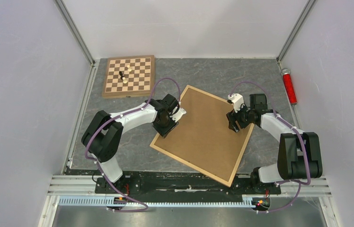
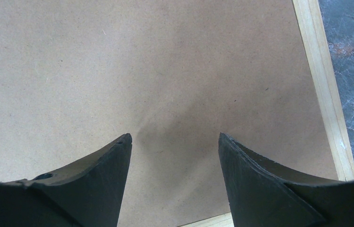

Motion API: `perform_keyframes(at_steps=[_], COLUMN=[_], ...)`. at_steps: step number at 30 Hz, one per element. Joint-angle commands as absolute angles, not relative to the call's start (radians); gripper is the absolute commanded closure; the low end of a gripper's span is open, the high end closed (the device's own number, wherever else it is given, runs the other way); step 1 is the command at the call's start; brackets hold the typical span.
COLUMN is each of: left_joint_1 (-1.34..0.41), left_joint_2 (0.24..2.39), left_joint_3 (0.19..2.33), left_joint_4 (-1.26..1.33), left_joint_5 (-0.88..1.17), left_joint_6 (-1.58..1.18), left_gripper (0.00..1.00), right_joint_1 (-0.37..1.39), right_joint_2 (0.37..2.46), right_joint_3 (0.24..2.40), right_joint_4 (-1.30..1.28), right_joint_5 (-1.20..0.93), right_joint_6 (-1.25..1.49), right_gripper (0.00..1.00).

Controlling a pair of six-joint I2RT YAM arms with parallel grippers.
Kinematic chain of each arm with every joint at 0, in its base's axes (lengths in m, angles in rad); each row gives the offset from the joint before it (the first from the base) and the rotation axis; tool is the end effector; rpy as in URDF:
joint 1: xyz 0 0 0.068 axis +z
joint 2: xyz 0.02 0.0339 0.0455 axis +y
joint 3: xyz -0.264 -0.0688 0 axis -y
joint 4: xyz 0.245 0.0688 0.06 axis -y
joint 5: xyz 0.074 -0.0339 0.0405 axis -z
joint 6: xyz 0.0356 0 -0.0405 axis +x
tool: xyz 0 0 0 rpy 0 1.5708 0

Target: Put the photo into the frame

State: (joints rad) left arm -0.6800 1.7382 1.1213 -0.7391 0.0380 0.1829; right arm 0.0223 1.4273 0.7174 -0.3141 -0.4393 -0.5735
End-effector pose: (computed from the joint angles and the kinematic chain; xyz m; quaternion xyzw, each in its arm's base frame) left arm 0.2494 -0.2035 0.1740 0.4176 0.9021 -0.0447 0.0992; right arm 0.2620 0.0210 0.1699 -0.3321 0.8811 0.1302 0.3107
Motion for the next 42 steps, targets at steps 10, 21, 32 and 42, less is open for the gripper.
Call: perform_keyframes(at_steps=[10, 21, 32, 42], left_joint_1=[-0.676, -0.687, -0.710, -0.724], left_joint_2=[1.759, 1.756, 1.752, 1.757], left_joint_3=[1.110, 1.103, 1.091, 1.088], left_joint_4=[-0.724, -0.724, -0.713, -0.713], left_joint_5=[0.091, 0.080, 0.033, 0.029], left_joint_6=[0.161, 0.162, 0.163, 0.161], left_gripper=[0.58, 0.58, 0.58, 0.58], right_joint_1=[0.025, 0.026, 0.024, 0.024], right_joint_2=[1.407, 1.407, 1.407, 1.404], right_joint_3=[0.716, 0.718, 0.718, 0.716], right_joint_4=[-0.305, -0.307, -0.310, -0.311], right_joint_5=[-0.449, -0.450, -0.452, -0.452], right_joint_6=[-0.575, -0.576, -0.578, -0.579], right_gripper=[0.30, 0.30, 0.30, 0.30])
